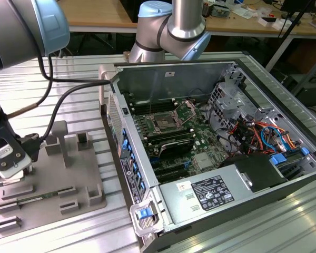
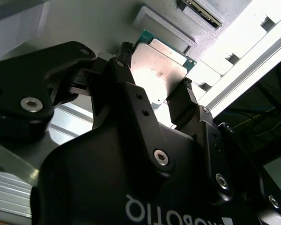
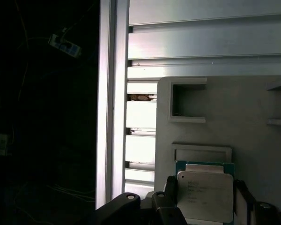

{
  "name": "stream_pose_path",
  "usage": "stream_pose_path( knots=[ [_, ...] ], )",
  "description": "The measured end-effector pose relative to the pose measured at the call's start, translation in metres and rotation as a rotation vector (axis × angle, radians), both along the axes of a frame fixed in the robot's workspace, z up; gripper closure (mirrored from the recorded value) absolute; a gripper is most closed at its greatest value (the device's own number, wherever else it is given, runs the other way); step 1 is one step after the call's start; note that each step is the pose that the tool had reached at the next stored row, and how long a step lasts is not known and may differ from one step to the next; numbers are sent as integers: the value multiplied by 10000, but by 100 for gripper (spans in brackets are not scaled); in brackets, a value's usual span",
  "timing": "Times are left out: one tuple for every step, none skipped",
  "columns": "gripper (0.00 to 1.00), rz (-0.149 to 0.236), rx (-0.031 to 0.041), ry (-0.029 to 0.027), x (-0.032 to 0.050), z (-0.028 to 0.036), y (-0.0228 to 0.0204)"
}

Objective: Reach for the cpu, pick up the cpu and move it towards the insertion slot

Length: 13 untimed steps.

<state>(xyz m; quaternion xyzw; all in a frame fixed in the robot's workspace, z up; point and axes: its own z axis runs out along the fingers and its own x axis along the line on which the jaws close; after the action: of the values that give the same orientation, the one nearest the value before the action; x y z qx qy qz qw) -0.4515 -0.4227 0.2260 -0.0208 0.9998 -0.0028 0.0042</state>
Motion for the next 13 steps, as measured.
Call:
stream_pose_path(
  knots=[
    [45,0,0,0,0,9,0],
    [45,0,0,0,0,16,0],
    [45,0,0,1,0,29,0],
    [45,0,0,1,0,42,0],
    [45,0,0,1,0,54,0],
    [45,0,0,2,0,61,0],
    [45,0,0,1,0,69,0],
    [45,0,0,1,0,75,0],
    [45,0,1,1,0,82,0],
    [45,0,0,0,0,86,0],
    [45,0,0,2,0,93,0],
    [45,0,0,1,0,98,0],
    [45,0,0,1,0,109,0]
  ],
)
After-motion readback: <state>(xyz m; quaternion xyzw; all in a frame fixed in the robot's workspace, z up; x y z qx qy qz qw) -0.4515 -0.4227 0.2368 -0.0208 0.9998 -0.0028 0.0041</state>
